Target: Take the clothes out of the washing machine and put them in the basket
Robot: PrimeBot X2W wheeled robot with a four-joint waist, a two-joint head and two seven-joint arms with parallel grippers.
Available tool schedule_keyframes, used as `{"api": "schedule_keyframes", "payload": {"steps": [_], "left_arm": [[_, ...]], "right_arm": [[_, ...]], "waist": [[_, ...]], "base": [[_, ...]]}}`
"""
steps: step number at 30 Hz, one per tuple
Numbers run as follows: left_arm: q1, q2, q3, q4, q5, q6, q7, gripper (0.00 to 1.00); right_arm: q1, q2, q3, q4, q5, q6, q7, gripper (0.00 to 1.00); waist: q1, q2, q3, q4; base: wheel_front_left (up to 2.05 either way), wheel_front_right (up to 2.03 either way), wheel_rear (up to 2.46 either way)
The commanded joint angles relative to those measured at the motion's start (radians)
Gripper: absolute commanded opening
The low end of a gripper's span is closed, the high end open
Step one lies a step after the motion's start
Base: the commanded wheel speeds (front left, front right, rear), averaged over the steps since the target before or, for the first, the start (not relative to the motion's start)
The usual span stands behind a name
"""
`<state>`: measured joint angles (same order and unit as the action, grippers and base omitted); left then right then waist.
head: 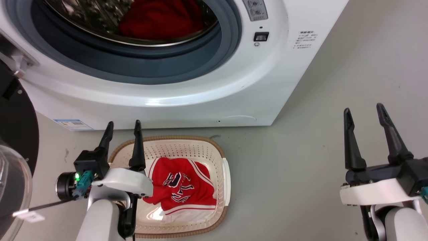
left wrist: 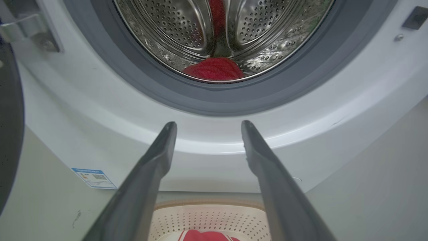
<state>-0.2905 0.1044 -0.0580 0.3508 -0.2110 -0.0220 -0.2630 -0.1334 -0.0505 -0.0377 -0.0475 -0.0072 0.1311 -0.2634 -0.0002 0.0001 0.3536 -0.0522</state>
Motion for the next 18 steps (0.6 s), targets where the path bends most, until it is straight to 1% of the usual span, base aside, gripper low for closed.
{"api": "schedule_keyframes", "payload": {"steps": [1,8,11,13,18], "left_arm": [[0.026,-0.012,0.019,-0.035,0.018,0.002,-0.003,1.00],[0.074,-0.046,0.084,-0.180,0.075,-0.023,-0.003,1.00],[0.049,-0.050,0.093,-0.166,0.083,-0.028,-0.003,1.00],[0.030,-0.051,0.089,-0.124,0.091,-0.033,-0.002,1.00],[-0.101,-0.043,0.080,-0.026,0.114,-0.047,-0.002,1.00]], "right_arm": [[0.019,0.001,0.002,0.003,-0.004,-0.001,-0.002,1.00],[0.045,0.001,0.008,0.008,0.004,-0.001,-0.002,1.00],[0.044,0.001,0.011,0.009,0.007,-0.001,-0.002,1.00],[0.039,0.001,0.016,0.008,0.009,-0.001,-0.002,1.00],[0.004,0.001,0.021,-0.004,0.015,-0.001,-0.002,1.00]], "waist": [[0.0002,-0.0001,-0.032,0.007],[0.0002,-0.0001,-0.076,0.001],[0.0002,-0.0001,-0.081,-0.005],[0.0002,-0.0001,-0.080,-0.012],[0.0002,-0.0001,-0.039,-0.031]], "base": [[0.00,0.00,0.00],[0.00,0.00,0.00],[0.00,0.00,0.00],[0.00,0.00,0.00],[0.00,0.00,0.00]]}}
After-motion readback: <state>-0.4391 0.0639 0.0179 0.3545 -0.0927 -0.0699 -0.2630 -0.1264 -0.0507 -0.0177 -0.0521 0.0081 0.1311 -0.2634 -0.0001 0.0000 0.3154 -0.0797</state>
